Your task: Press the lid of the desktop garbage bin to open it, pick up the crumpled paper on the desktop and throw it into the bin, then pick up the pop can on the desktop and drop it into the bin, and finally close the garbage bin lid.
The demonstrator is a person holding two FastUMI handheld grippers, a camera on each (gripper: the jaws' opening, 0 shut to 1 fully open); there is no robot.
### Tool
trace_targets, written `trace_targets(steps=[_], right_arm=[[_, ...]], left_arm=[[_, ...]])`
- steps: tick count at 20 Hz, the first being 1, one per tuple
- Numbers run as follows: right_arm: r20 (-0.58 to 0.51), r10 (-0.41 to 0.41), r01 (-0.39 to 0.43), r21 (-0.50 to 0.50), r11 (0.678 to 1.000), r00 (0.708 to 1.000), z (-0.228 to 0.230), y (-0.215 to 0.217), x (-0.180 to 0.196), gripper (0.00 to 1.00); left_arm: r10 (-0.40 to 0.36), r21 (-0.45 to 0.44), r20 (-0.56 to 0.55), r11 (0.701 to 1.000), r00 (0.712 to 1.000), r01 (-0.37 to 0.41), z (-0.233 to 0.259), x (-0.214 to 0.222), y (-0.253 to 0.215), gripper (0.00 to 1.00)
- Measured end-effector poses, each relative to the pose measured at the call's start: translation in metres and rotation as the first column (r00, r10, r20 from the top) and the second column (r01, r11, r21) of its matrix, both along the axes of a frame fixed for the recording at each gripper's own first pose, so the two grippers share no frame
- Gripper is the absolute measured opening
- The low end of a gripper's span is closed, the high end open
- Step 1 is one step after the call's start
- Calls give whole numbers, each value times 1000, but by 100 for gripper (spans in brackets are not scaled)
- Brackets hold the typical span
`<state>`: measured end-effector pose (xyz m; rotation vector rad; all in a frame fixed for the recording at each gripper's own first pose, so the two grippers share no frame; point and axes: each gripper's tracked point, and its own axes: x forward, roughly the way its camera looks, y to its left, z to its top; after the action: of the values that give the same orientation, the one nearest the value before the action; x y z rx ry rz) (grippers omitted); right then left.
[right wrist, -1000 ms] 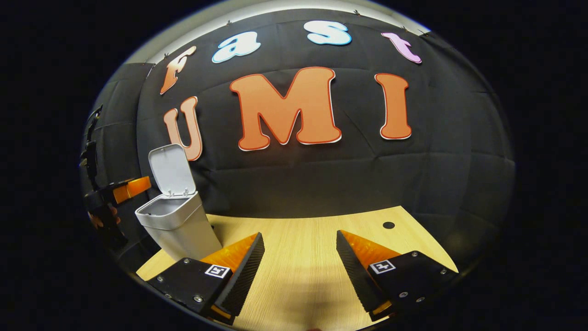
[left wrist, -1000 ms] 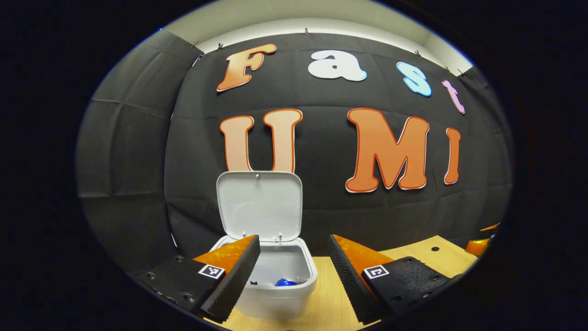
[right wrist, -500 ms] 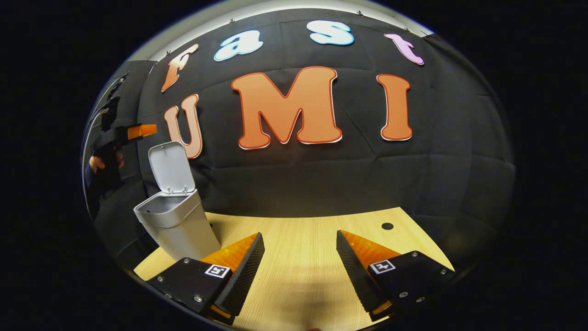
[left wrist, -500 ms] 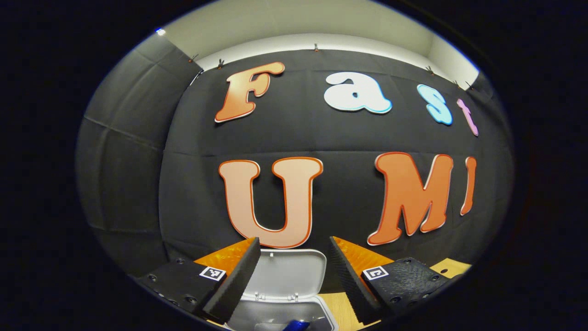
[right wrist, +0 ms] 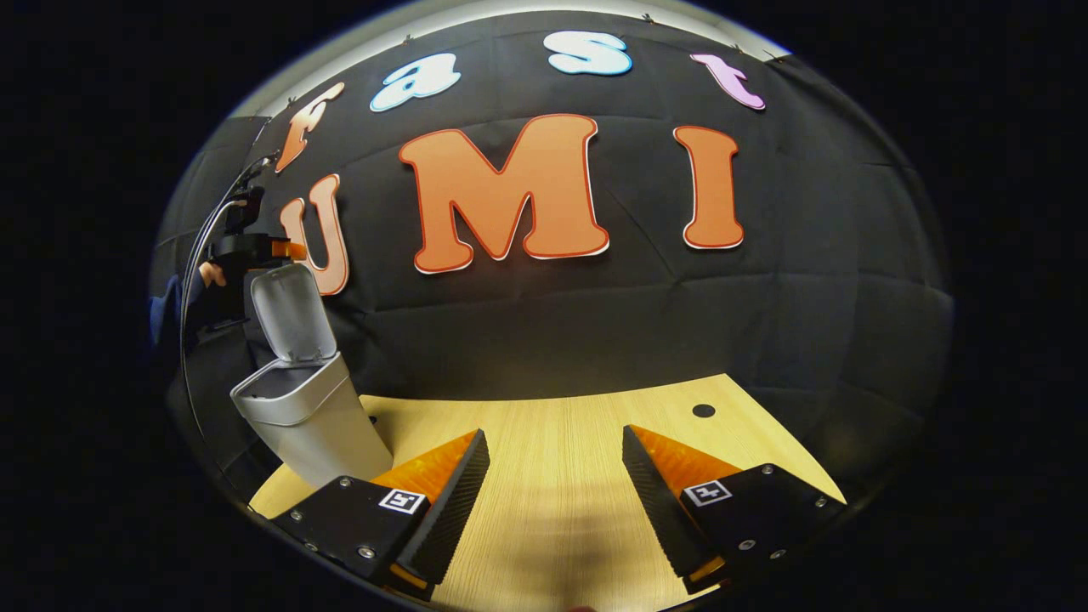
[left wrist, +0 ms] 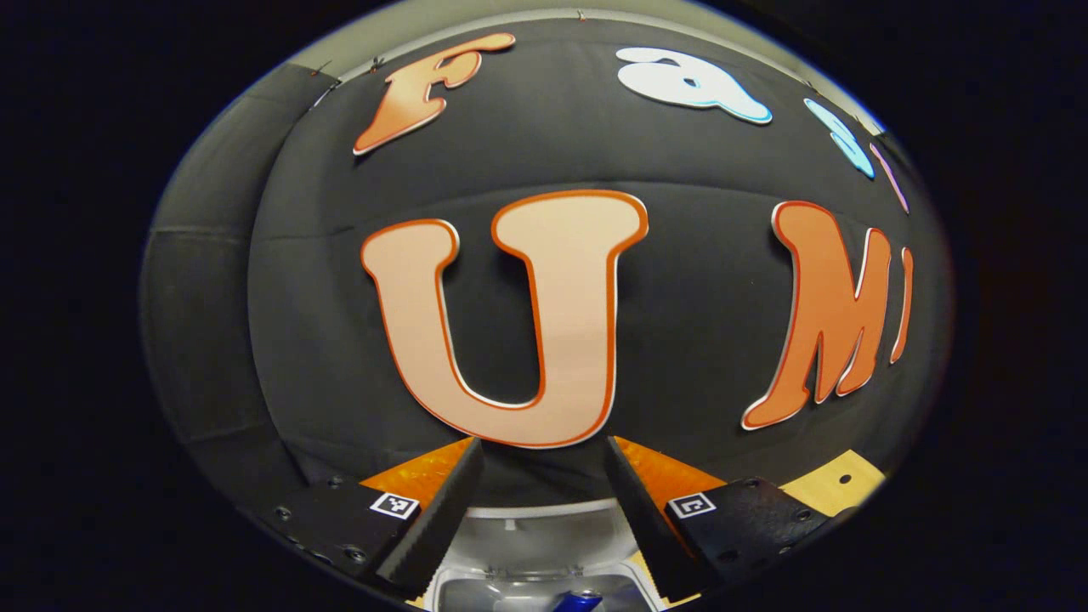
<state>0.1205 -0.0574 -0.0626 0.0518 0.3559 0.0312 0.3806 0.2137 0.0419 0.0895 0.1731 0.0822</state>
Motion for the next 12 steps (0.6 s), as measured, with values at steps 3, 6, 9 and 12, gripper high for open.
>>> trace_targets(steps=[3, 6, 9, 12], right_arm=[[-3, 3, -3, 1, 1000, 1000, -1, 1, 1, 94], [-7, 7, -7, 3, 1000, 1000, -5, 4, -1, 95], [-16, 12, -11, 10, 1000, 1000, -10, 7, -2, 94], [-19, 24, -23, 16, 1000, 1000, -12, 12, -4, 94]], left_arm=[[4, -26, -45, 1000, 999, -5, -5, -17, -2, 91], [8, -109, -159, 994, 987, -26, -29, -64, -11, 93], [-4, -173, -166, 985, 986, -25, -50, -108, -19, 94], [-27, -139, -164, 990, 986, 4, -92, -150, -31, 94]])
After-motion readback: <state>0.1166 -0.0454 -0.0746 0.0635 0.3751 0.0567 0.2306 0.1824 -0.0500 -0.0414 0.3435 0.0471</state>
